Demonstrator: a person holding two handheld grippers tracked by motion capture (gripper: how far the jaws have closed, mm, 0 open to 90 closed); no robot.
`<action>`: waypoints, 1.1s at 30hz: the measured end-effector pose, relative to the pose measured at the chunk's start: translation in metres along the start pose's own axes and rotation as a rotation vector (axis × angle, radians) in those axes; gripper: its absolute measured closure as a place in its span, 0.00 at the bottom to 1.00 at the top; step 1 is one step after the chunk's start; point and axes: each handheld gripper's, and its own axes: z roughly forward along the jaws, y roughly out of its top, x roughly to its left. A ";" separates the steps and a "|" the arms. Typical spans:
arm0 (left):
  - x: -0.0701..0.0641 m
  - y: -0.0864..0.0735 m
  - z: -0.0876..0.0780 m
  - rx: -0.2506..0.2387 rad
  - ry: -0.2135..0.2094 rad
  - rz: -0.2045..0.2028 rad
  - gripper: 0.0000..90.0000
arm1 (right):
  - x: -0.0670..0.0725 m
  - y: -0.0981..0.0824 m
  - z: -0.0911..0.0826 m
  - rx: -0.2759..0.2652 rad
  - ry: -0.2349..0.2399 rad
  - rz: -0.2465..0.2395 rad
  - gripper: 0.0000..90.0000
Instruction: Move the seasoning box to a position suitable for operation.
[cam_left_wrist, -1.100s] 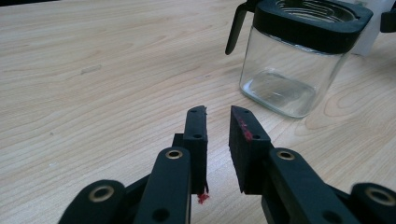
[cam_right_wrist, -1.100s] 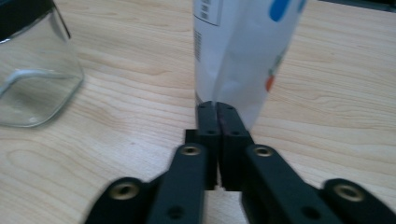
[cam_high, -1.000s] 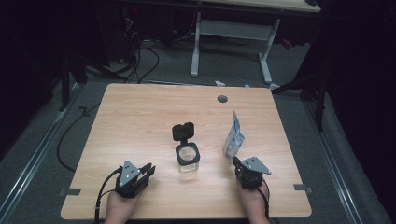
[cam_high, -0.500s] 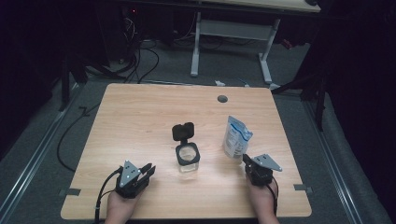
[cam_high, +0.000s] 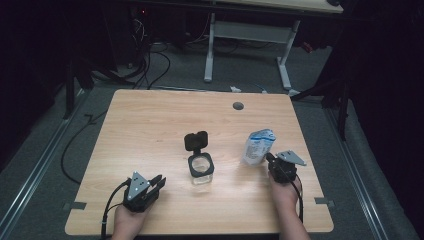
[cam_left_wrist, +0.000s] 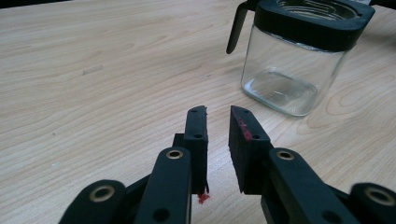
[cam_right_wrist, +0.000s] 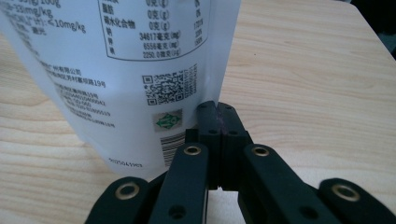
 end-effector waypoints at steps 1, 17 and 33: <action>0.000 0.000 0.000 0.001 0.000 -0.001 0.86 | 0.000 0.000 0.001 -0.001 -0.001 -0.001 0.98; 0.000 0.003 -0.002 -0.011 0.004 -0.009 0.86 | 0.005 -0.010 -0.006 0.043 0.044 0.036 1.00; 0.004 0.006 -0.003 -0.020 0.004 -0.022 0.86 | -0.003 0.014 0.029 0.102 0.039 0.054 1.00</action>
